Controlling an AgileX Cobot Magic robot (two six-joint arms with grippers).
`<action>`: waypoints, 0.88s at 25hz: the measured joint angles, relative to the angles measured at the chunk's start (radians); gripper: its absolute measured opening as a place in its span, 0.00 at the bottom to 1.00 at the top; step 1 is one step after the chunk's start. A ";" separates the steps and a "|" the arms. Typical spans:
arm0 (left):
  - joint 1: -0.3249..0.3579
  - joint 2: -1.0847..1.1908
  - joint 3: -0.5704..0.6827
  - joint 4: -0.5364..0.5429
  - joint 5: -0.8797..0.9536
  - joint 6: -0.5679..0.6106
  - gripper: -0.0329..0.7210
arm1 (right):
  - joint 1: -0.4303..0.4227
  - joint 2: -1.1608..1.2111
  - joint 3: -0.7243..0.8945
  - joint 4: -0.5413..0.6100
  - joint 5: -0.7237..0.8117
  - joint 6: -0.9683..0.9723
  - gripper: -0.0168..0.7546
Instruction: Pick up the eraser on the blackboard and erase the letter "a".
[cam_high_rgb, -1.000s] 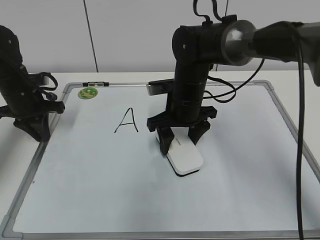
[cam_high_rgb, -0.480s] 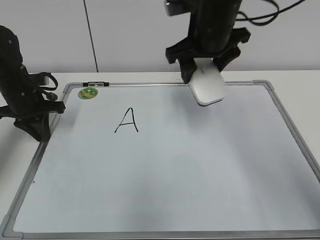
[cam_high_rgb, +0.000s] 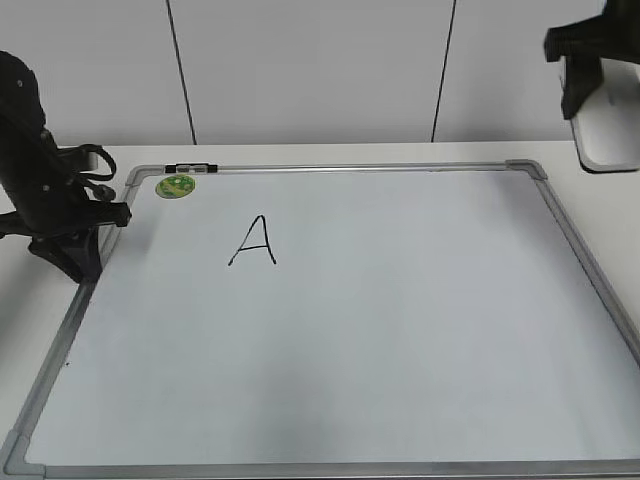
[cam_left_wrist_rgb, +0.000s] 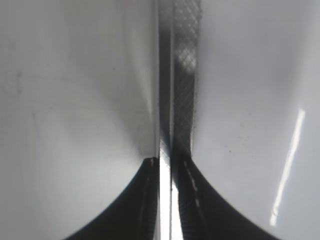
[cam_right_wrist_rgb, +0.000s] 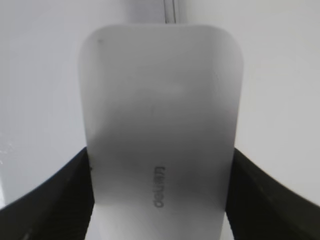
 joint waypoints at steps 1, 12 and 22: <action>0.000 0.000 0.000 -0.001 0.000 0.001 0.18 | -0.025 -0.007 0.031 0.019 0.000 -0.016 0.70; 0.000 0.000 0.000 -0.005 0.000 0.004 0.18 | -0.112 0.101 0.141 0.183 -0.002 -0.170 0.70; 0.000 0.000 0.000 -0.005 0.002 0.010 0.18 | -0.176 0.276 0.092 0.249 -0.018 -0.227 0.70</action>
